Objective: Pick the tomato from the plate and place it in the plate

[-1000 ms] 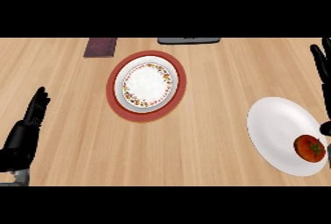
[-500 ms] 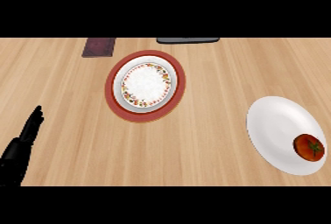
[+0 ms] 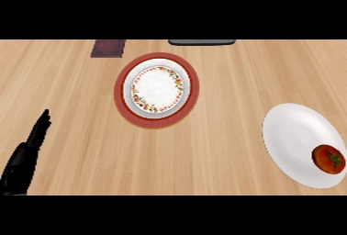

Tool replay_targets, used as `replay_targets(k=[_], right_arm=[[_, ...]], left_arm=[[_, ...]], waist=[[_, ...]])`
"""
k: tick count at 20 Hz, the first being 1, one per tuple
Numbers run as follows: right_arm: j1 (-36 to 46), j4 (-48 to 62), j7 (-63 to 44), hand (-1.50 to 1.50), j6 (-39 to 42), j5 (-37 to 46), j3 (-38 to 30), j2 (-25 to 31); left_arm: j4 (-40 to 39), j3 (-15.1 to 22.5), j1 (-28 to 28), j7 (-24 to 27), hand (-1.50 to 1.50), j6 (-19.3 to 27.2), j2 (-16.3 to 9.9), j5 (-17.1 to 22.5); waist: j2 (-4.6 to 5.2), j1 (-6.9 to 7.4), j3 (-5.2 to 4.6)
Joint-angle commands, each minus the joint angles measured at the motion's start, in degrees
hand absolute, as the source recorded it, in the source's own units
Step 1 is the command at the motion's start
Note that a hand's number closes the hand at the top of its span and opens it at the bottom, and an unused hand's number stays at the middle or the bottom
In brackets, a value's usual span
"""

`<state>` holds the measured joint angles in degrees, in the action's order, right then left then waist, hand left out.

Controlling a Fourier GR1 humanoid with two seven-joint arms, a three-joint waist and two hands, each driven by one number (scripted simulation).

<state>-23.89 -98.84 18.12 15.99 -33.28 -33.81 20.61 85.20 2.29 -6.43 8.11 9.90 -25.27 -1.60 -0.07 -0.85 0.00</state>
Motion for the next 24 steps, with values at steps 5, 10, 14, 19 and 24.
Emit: replay_targets(k=[5, 10, 14, 19, 24], right_arm=[[-2.8, 0.7, -7.2, -1.5, 2.0, 12.2, 0.6, 10.4], [-0.2, 3.1, -16.0, -1.5, 4.8, 13.1, 1.2, 16.7], [2.8, 6.4, -16.8, -1.5, 7.6, 17.4, 4.7, 17.7], [11.3, 14.3, -18.9, -1.5, 9.8, 23.3, 9.3, 21.5], [11.8, 21.2, -11.3, -1.5, 11.9, 34.0, 13.4, 21.9]], left_arm=[[-2.1, 0.6, 1.2, 0.8, 0.0, -0.4, 1.1, -1.7], [-0.7, -0.6, 1.6, -0.6, 0.0, -2.3, 0.2, -1.0], [1.2, -1.1, -2.7, 2.2, 0.0, -2.8, 0.9, -1.1], [0.4, -2.1, 3.3, -2.2, 0.0, -4.4, 0.7, -0.7], [0.2, -3.0, 2.4, -1.5, 0.0, -4.6, 1.6, -1.2]], waist=[[0.2, 0.98, -0.04], [0.16, 1.1, -0.03], [0.08, 1.35, -0.01], [0.22, 1.36, 0.01], [0.15, 1.12, 0.03]])
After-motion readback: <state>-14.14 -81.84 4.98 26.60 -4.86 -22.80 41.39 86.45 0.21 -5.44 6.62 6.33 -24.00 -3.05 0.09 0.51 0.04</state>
